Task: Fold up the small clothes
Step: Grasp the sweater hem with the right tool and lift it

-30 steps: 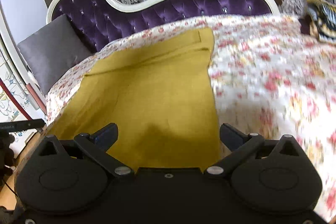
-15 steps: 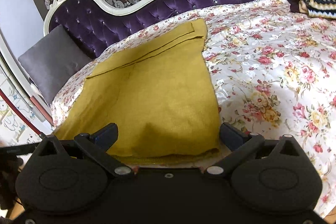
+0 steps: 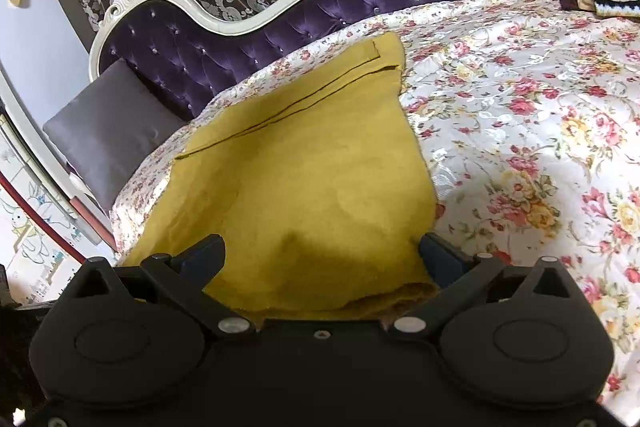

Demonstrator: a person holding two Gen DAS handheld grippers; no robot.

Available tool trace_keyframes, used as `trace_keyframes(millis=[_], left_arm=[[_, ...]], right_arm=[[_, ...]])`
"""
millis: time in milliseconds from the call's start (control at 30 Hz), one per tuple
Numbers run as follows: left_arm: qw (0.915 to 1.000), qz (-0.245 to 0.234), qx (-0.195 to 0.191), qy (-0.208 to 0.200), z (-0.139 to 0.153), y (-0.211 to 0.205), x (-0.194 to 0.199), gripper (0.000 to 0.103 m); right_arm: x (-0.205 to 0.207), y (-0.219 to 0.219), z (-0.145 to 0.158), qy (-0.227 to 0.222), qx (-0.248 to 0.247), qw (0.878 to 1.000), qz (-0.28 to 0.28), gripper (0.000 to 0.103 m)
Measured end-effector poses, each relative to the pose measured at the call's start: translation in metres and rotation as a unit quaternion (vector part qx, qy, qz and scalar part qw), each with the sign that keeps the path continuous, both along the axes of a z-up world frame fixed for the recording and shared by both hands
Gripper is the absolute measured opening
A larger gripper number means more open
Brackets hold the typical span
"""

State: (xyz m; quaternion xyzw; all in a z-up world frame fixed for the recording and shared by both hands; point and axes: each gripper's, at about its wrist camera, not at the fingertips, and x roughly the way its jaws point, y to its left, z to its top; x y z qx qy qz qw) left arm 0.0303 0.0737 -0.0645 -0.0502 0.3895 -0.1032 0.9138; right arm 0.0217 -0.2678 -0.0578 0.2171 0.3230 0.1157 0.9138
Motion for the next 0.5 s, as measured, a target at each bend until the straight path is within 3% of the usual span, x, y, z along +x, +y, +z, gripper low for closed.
trace_keyframes(millis=[500], left_arm=[[0.9997,0.002,-0.012,-0.019,-0.0026,-0.0039,-0.0088,0.101]], right_arm=[[0.0021,0.0034,-0.0048,-0.009,0.048,0.999,0.003,0.103]])
